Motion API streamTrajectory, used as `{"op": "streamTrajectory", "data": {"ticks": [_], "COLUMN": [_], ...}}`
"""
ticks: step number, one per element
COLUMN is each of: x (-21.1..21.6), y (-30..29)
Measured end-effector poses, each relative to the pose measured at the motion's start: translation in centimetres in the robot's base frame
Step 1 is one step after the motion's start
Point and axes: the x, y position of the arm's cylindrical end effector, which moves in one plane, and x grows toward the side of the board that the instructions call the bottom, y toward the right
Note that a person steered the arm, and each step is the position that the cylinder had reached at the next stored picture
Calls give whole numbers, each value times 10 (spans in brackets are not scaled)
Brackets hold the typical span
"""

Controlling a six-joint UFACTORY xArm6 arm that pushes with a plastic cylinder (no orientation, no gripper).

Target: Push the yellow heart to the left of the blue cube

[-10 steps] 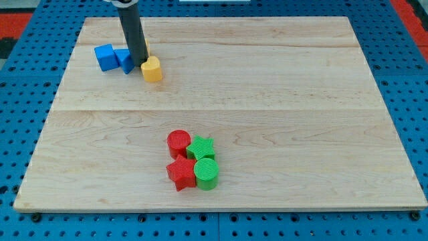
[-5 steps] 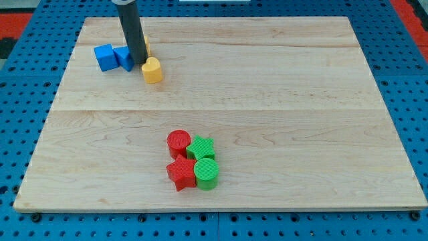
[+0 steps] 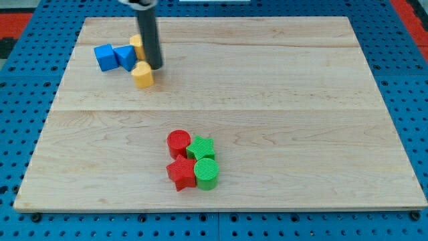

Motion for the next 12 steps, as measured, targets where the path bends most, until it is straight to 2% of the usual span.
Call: {"op": "streamTrajectory", "data": {"ticks": [1, 3, 4, 6, 7, 9, 12], "x": [2, 10, 27, 29, 39, 44, 42], "y": [-9, 104, 96, 12, 31, -29, -67]}}
